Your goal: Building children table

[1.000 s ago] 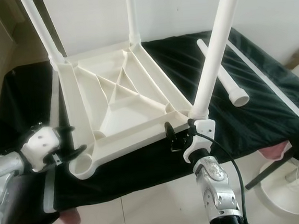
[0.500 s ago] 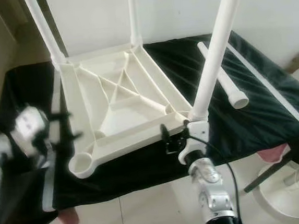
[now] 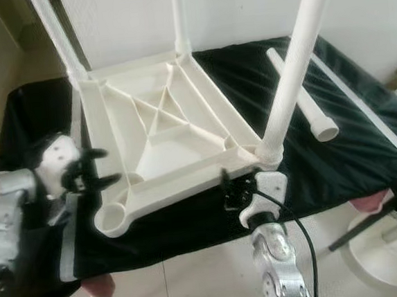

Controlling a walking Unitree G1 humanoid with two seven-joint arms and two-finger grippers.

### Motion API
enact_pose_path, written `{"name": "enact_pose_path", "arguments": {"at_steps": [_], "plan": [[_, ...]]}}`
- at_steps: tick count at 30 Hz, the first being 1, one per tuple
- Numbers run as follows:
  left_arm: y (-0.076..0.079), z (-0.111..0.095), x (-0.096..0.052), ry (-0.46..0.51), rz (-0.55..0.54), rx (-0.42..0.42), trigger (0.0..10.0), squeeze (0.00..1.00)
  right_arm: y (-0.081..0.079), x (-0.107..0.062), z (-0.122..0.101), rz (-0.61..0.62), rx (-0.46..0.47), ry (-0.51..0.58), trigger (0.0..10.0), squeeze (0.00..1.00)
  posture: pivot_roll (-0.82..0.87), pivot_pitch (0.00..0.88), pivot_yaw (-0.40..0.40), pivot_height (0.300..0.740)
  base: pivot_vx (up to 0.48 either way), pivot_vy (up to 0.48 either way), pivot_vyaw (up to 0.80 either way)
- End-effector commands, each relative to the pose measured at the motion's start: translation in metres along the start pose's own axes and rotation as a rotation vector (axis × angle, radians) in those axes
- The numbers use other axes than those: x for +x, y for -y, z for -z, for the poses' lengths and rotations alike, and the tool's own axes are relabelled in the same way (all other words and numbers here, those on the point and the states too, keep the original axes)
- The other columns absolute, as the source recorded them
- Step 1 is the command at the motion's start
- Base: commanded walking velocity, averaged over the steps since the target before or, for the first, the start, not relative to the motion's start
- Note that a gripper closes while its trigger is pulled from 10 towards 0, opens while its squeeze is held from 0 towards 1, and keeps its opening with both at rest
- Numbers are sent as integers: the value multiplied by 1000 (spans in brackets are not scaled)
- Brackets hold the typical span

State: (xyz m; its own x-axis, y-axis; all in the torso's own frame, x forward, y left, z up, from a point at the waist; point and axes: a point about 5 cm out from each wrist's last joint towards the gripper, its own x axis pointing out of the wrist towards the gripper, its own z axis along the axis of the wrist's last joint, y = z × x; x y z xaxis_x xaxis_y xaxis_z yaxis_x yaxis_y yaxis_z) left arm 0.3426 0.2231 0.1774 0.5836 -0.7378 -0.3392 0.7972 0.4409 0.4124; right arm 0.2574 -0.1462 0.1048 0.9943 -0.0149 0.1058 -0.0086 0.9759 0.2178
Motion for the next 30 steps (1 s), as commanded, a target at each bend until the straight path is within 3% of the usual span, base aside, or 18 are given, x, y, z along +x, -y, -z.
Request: {"name": "enact_pose_path", "arguments": {"at_steps": [1,5,10,19,23,25,30], "plan": [[-29,5,-8,-23,-659,-1,10000,0,5,-4,2,43,12,-7,10000,0,14,72,-4,740,0,0,0],[-28,4,-1,-35,-630,24,10000,0,11,-8,4,106,45,-19,10000,0,5,73,1,740,0,0,0],[-13,12,8,-67,-457,29,10000,0,16,-10,7,165,128,-54,10000,0,-4,72,8,740,0,0,0],[-3,25,4,-136,-358,80,10000,0,14,-1,4,148,136,-51,10000,0,3,67,3,740,0,0,0],[10,31,4,-124,-266,65,10000,0,12,6,3,113,140,-61,10000,0,6,65,2,740,0,0,0],[27,36,4,-105,-170,25,10000,0,11,12,2,89,131,-67,10000,0,12,60,3,740,0,0,0],[48,44,4,-109,-65,-2,10000,0,7,22,-3,11,119,-72,10000,0,22,54,-1,740,0,0,0]]}}
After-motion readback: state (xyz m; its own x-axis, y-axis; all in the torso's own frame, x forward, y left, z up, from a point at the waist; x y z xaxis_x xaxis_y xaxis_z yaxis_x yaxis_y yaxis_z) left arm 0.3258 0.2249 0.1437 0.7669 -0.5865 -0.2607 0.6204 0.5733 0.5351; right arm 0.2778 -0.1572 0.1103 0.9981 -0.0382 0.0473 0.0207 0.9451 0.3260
